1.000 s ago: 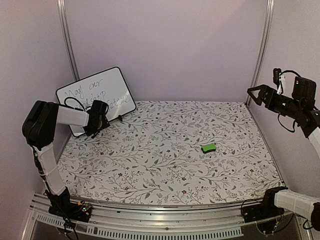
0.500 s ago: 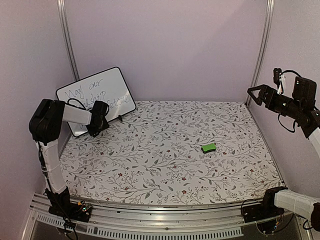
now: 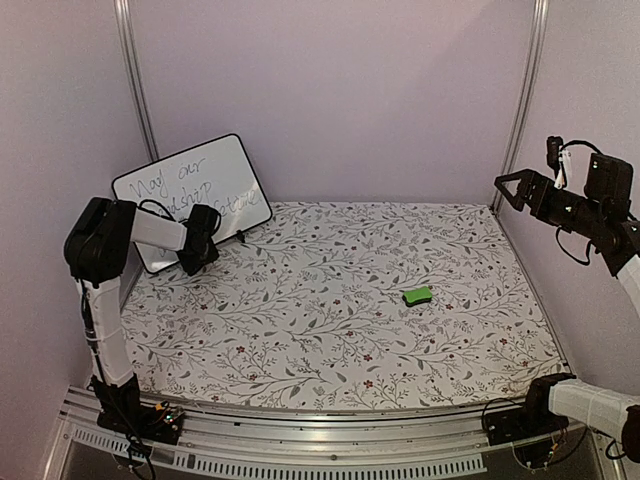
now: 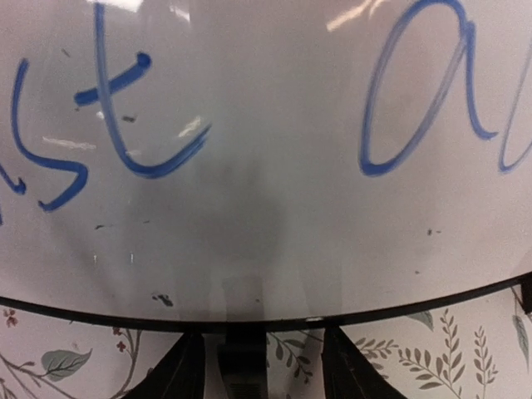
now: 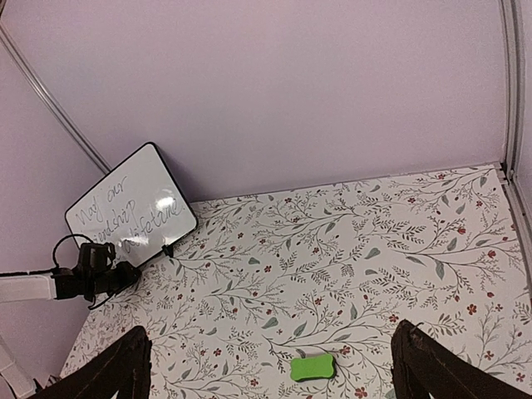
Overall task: Erase the whiteboard
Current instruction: Move the whiteboard to the center of the board.
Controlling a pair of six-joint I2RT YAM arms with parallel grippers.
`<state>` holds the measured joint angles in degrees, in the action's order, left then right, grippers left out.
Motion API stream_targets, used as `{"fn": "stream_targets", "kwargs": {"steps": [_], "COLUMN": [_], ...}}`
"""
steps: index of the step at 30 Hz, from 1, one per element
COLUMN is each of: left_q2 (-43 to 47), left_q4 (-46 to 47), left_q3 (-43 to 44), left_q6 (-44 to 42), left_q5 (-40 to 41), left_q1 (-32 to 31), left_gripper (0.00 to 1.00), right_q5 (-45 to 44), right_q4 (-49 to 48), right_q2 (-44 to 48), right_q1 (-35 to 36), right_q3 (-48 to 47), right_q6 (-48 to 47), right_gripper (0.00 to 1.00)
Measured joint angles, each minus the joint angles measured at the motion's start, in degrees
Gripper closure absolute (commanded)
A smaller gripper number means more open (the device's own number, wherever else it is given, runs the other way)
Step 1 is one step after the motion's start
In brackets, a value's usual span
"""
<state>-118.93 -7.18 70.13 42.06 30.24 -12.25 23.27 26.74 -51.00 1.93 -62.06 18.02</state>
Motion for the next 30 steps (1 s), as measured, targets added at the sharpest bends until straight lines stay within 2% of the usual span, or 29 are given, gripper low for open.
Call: {"fn": "stream_targets", "kwargs": {"steps": [4, 7, 8, 10, 12, 22, 30], "left_q2": [-0.2, -0.2, -0.2, -0.2, -0.2, -0.2, -0.2], "left_q4": [0.0, 0.0, 0.1, 0.0, -0.3, -0.3, 0.2], "left_q3": [0.0, 0.0, 0.0, 0.0, 0.0, 0.0, -0.7], "left_q6": [-0.4, -0.4, -0.5, -0.5, -0.6, -0.5, 0.0], "left_q5": [0.0, 0.0, 0.0, 0.1, 0.4, 0.9, 2.9], "left_q1": [0.0, 0.0, 0.0, 0.0, 0.1, -0.4, -5.0], "left_gripper": [0.61, 0.73, 0.80, 0.86, 1.00, 1.00, 1.00], "right_q5": [0.0, 0.0, 0.0, 0.0, 0.0, 0.0, 0.1], "right_q4": [0.0, 0.0, 0.0, 0.0, 0.0, 0.0, 0.0], "right_q2": [0.0, 0.0, 0.0, 0.0, 0.0, 0.0, 0.0], "right_q1": [0.0, 0.0, 0.0, 0.0, 0.0, 0.0, 0.0], "right_q3": [0.0, 0.0, 0.0, 0.0, 0.0, 0.0, 0.0], "right_q6": [0.0, 0.0, 0.0, 0.0, 0.0, 0.0, 0.1], "right_gripper": [0.01, 0.01, 0.01, 0.01, 0.01, 0.01, 0.01]}}
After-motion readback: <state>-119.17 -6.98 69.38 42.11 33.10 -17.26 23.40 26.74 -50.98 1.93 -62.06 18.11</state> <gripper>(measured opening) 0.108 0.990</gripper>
